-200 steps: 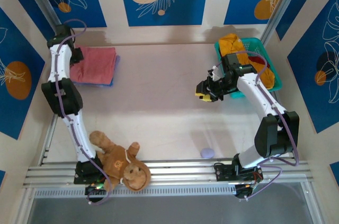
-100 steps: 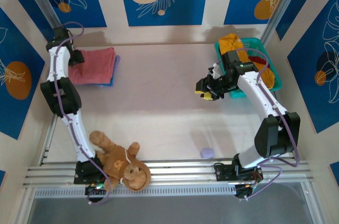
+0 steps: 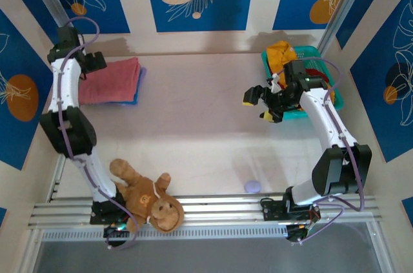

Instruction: Fold and stack the t-shirts

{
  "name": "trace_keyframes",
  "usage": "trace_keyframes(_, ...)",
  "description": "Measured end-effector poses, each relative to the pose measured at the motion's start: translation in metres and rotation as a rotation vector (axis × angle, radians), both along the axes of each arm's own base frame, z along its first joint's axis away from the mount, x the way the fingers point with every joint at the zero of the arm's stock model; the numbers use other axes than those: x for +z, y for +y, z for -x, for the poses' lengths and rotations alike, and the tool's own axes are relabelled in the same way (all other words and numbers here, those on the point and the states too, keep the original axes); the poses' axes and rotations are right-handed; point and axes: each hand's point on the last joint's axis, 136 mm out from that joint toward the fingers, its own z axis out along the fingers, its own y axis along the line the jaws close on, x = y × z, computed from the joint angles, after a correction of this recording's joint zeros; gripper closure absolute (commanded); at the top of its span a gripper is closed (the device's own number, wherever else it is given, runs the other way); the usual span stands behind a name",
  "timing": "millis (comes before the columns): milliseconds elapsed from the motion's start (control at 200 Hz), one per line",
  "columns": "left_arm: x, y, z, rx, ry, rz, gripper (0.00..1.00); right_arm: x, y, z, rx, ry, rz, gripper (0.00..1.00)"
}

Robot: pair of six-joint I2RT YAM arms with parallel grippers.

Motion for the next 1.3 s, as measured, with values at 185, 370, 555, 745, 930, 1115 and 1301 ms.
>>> trace_keyframes(185,0.038,-0.109,0.043,-0.283,-0.263,-0.034,0.01,0.003,-0.015,-0.013,-0.033,-0.170,0.043,0.01)
trace_keyframes(370,-0.005,-0.161,0.089,-0.503,-0.408,-0.093,0.01,-0.026,-0.043,-0.013,-0.093,-0.451,0.244,0.01)
trace_keyframes(555,-0.076,-0.167,0.116,-0.546,-0.394,-0.071,0.01,-0.069,-0.082,-0.026,-0.185,-0.620,0.465,0.01)
trace_keyframes(745,-0.097,-0.167,0.125,-0.537,-0.427,-0.068,0.01,-0.082,-0.112,-0.042,-0.253,-0.745,0.579,0.01)
trace_keyframes(930,-0.121,-0.158,0.128,-0.497,-0.479,-0.112,0.01,-0.089,-0.126,-0.052,-0.313,-0.820,0.600,0.01)
trace_keyframes(1115,-0.172,-0.135,0.143,-0.380,-0.444,-0.172,0.01,-0.099,-0.127,-0.061,-0.316,-0.860,0.605,0.01)
trace_keyframes(1301,-0.169,-0.127,0.134,-0.330,-0.505,-0.199,0.01,-0.107,-0.122,-0.065,-0.303,-0.898,0.597,0.01)
